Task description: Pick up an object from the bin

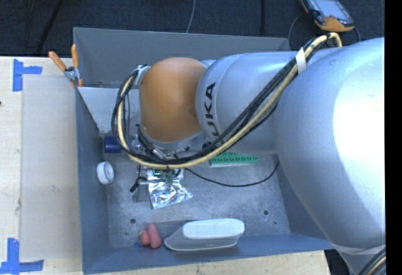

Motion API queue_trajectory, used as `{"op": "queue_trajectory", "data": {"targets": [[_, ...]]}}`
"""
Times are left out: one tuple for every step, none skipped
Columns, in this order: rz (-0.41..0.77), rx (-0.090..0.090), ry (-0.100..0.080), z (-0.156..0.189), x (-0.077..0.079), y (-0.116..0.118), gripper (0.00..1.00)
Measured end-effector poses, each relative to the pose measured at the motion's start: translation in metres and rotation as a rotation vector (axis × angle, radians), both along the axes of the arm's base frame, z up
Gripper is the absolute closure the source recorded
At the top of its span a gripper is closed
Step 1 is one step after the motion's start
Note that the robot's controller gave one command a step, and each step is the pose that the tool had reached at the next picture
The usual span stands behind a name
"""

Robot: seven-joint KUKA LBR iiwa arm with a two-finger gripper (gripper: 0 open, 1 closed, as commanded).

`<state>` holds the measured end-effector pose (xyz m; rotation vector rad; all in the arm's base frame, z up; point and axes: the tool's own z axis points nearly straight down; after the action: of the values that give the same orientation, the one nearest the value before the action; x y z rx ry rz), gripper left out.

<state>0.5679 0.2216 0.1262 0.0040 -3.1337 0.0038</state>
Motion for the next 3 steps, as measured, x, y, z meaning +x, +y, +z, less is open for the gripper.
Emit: {"op": "queue_trajectory", "data": {"targets": [[0.411, 0.002, -0.001, -0.041, -0.049, -0.049, 0.00], [0.430, 0.003, -0.010, -0.057, 0.012, -0.079, 0.00], [0.428, 0.005, -0.007, -0.057, 0.010, -0.078, 1.00]]}}
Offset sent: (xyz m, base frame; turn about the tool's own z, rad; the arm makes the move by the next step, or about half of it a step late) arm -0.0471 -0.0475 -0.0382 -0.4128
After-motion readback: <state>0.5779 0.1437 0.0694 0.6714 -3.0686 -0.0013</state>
